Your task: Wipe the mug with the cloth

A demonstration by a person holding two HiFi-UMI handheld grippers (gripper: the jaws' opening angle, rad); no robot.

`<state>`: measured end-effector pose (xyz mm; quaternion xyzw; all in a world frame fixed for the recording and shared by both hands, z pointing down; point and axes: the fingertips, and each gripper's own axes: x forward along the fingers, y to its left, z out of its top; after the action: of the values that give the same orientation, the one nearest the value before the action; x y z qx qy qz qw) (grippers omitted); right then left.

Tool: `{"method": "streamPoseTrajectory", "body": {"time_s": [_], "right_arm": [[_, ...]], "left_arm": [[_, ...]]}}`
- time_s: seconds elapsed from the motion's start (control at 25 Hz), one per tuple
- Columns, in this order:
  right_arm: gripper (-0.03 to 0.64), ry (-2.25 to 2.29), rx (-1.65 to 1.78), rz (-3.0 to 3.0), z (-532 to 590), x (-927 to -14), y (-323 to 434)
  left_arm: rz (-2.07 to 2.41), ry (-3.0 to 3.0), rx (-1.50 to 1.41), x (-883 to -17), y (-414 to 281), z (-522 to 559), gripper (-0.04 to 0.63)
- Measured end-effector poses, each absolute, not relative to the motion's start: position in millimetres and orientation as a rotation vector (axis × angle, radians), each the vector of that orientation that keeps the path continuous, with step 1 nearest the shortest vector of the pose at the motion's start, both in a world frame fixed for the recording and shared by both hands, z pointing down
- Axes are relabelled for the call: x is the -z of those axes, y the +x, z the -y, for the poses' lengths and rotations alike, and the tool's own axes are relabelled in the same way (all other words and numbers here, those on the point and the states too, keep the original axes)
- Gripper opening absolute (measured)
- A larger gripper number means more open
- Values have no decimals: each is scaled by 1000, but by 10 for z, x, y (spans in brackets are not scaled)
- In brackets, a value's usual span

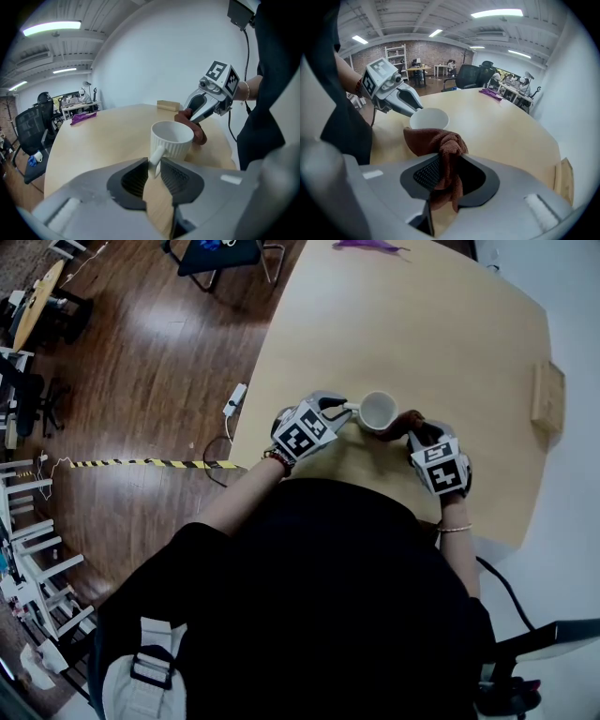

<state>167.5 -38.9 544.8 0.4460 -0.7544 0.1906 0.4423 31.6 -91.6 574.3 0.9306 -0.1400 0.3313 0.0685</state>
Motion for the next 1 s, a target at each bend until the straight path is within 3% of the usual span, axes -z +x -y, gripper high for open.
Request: {"method": "streamPoseTrajectory", "body": {"time_s": [0.76, 1.0], "right_arm": [[100, 855, -429, 1835, 561, -6051, 1576], [101, 918, -372, 1862, 709, -5808, 1691]], "left_arm": [[424, 2781, -1012, -5780, 424, 1107, 89], [424, 2767, -1004, -5765, 445, 1112, 89]]}}
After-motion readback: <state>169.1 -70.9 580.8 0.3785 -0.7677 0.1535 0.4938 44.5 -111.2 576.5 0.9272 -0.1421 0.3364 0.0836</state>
